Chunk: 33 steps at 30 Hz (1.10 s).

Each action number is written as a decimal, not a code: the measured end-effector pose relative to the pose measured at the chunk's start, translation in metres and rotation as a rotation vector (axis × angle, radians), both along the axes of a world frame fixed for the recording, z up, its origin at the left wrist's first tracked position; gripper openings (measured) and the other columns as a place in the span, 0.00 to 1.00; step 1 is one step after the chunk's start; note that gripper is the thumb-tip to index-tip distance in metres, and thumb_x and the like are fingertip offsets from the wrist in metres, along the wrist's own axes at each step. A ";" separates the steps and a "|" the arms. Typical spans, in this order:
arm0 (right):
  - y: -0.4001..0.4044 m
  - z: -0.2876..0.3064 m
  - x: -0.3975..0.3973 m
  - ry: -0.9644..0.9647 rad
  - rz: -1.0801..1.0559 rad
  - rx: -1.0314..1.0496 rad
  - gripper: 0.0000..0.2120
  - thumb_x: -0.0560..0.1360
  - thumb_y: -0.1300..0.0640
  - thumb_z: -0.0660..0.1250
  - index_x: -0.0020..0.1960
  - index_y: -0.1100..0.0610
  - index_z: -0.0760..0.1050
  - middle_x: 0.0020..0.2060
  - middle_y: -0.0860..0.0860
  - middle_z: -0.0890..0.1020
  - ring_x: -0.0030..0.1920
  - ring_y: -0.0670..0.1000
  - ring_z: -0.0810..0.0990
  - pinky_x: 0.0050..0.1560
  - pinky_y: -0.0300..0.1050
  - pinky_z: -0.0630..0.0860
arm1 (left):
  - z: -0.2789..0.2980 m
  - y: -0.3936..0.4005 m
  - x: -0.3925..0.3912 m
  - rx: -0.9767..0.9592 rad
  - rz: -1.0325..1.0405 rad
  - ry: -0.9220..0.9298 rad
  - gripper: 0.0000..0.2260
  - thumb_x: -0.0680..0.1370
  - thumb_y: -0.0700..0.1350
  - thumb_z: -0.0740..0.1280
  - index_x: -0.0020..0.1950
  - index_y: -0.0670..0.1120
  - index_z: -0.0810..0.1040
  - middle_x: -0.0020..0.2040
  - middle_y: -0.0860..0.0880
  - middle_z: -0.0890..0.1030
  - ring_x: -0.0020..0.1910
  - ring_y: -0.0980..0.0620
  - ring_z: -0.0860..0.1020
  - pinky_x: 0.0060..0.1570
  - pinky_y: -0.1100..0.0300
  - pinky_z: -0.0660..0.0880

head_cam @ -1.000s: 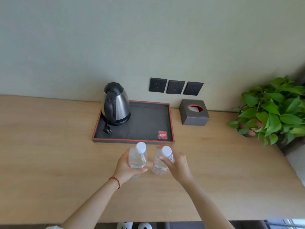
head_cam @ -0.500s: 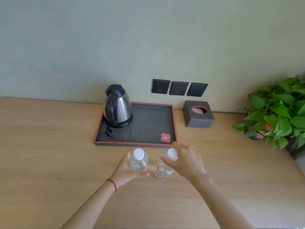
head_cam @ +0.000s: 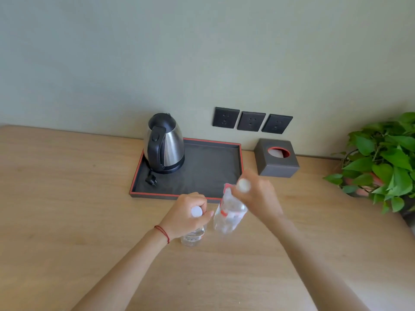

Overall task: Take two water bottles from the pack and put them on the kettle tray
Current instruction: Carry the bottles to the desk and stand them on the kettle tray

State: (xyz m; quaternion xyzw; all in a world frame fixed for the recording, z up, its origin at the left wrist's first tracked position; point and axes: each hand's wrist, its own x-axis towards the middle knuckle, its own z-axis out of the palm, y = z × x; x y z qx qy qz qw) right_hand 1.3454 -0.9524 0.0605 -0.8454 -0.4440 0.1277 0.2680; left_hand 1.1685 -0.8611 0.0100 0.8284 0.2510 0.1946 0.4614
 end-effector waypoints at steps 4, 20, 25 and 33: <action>0.045 0.021 0.043 -0.004 0.205 0.022 0.13 0.70 0.53 0.71 0.47 0.58 0.71 0.36 0.54 0.79 0.35 0.56 0.74 0.32 0.43 0.66 | 0.003 -0.004 0.003 0.042 0.012 -0.038 0.17 0.68 0.38 0.70 0.26 0.48 0.65 0.25 0.57 0.68 0.29 0.57 0.66 0.36 0.67 0.64; 0.189 0.000 0.130 -0.222 0.297 -0.212 0.13 0.77 0.59 0.63 0.60 0.59 0.70 0.55 0.66 0.74 0.54 0.64 0.74 0.52 0.51 0.71 | 0.005 -0.009 -0.001 -0.066 0.090 0.001 0.13 0.69 0.40 0.68 0.27 0.41 0.69 0.27 0.50 0.73 0.31 0.56 0.70 0.36 0.65 0.67; 0.204 0.004 0.144 -0.232 0.282 -0.250 0.13 0.77 0.61 0.63 0.61 0.60 0.70 0.56 0.67 0.73 0.56 0.65 0.73 0.50 0.49 0.69 | 0.001 -0.009 -0.001 -0.078 0.084 -0.006 0.13 0.69 0.41 0.68 0.26 0.42 0.68 0.26 0.47 0.72 0.31 0.54 0.69 0.38 0.58 0.70; 0.209 0.005 0.137 -0.251 0.232 -0.248 0.15 0.76 0.60 0.65 0.61 0.60 0.70 0.59 0.66 0.72 0.58 0.66 0.72 0.57 0.54 0.72 | -0.003 -0.010 -0.002 -0.052 0.084 -0.011 0.14 0.70 0.42 0.68 0.27 0.41 0.68 0.25 0.48 0.74 0.32 0.52 0.70 0.36 0.71 0.64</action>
